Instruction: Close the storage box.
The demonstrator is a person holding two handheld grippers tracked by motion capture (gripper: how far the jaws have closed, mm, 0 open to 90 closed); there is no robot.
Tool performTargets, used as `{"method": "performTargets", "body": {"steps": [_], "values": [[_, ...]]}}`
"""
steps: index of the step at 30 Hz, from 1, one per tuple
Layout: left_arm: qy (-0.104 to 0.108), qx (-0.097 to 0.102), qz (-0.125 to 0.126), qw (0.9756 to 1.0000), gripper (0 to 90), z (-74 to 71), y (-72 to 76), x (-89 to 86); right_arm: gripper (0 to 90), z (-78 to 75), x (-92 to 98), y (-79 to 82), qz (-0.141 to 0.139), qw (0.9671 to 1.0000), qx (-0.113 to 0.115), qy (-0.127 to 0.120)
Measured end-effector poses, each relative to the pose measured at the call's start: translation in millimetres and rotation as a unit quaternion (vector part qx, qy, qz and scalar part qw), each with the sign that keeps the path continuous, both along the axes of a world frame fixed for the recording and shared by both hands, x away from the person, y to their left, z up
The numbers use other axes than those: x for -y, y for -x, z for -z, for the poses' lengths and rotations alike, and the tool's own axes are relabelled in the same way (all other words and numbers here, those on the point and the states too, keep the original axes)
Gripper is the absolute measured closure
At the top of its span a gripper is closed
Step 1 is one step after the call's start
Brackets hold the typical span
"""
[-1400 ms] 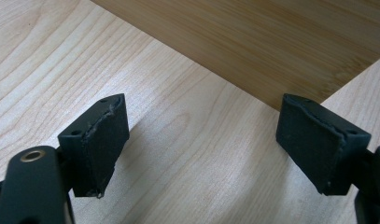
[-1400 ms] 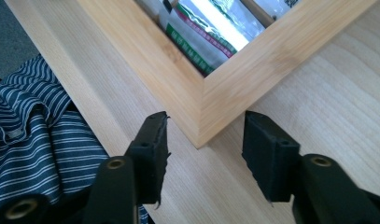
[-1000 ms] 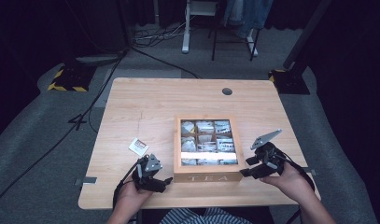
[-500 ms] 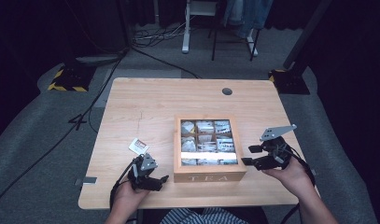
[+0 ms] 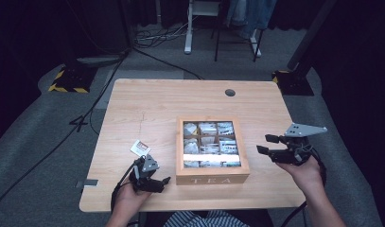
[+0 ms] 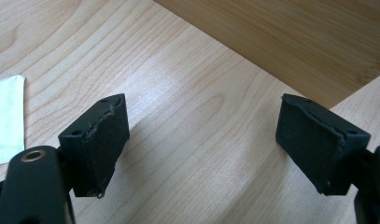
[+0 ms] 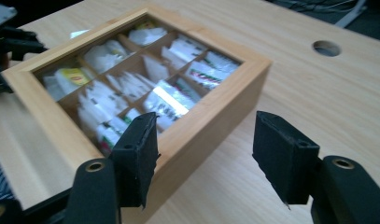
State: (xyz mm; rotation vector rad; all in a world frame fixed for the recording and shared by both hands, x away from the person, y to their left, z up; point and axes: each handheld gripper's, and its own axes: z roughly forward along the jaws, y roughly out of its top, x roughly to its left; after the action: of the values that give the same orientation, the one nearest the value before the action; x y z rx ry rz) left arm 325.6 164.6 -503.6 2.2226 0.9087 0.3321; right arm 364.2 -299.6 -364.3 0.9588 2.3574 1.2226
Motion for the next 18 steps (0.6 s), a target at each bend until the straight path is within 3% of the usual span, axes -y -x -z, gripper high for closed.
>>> {"method": "performTargets", "body": {"steps": [9,13,18], "values": [[0.000,0.001,-0.004,1.0000,18.0,0.0,-1.2,-1.3,39.8,21.9,27.8,-19.1,0.048,0.9987,0.015,-0.007],[-0.002,0.002,-0.004,1.0000,18.0,-0.2,-1.6,-1.7,40.0,44.2,41.5,-30.1,0.076,0.9966,0.011,-0.027],[-0.002,0.002,-0.004,1.0000,18.0,-0.2,-1.6,-1.7,39.9,67.0,49.9,-39.1,0.091,0.9955,0.023,-0.013]]}}
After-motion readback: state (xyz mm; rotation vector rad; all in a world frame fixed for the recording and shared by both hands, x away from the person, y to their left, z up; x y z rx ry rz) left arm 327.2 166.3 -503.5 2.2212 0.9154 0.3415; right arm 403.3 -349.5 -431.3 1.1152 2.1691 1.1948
